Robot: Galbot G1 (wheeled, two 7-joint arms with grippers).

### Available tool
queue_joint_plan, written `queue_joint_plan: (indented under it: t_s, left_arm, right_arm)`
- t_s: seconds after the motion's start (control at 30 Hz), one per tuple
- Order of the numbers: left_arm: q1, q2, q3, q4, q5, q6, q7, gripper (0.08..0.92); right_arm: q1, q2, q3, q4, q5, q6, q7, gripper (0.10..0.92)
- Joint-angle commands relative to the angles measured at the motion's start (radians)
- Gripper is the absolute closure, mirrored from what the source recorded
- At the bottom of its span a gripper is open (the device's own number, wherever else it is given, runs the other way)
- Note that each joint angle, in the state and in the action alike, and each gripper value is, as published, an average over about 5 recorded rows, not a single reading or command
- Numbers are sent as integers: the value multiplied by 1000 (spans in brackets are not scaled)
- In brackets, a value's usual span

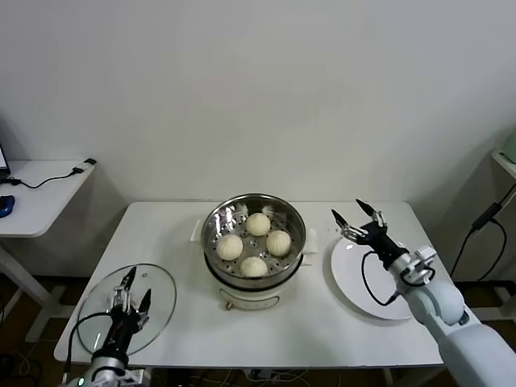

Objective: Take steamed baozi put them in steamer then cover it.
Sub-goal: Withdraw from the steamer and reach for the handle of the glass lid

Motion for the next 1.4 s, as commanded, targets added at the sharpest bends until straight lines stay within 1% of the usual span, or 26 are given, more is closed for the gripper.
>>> queue_joint_plan:
  t_s: [0.03,0.13,0.27,0.43,0.6,0.83,1.03,1.4]
  left_arm:
    - [-54,4,-67,199,364,-67,-30,177]
    - [-68,7,-100,235,323,-68,-57,177]
    - [-76,15,-134,246,259,-72,-84,177]
    - [-100,28,-156,280,221,-88,-90,177]
    - [-132,33,-147,315,210,-86,-99,177]
    - [-190,38,-119,346,189,-69,-155,177]
    - [-228,52,-98,381,179,-63,-158,177]
    - [-265,54,-77,439,168,-86,-167,178]
  right_arm:
    - [-170,83,151,-6,-97,-3,2,203]
    - [-165,87,145,-17,-108,-1,-1,203]
    - [-151,92,127,-32,-116,0,-3,203]
    - [-128,101,102,-49,-130,1,-4,203]
    - [-117,107,87,-57,-140,3,-4,203]
    - [-131,112,91,-61,-166,13,-17,203]
    - [-147,115,108,-63,-180,20,-29,203]
    - [-155,126,123,-65,-197,27,-37,203]
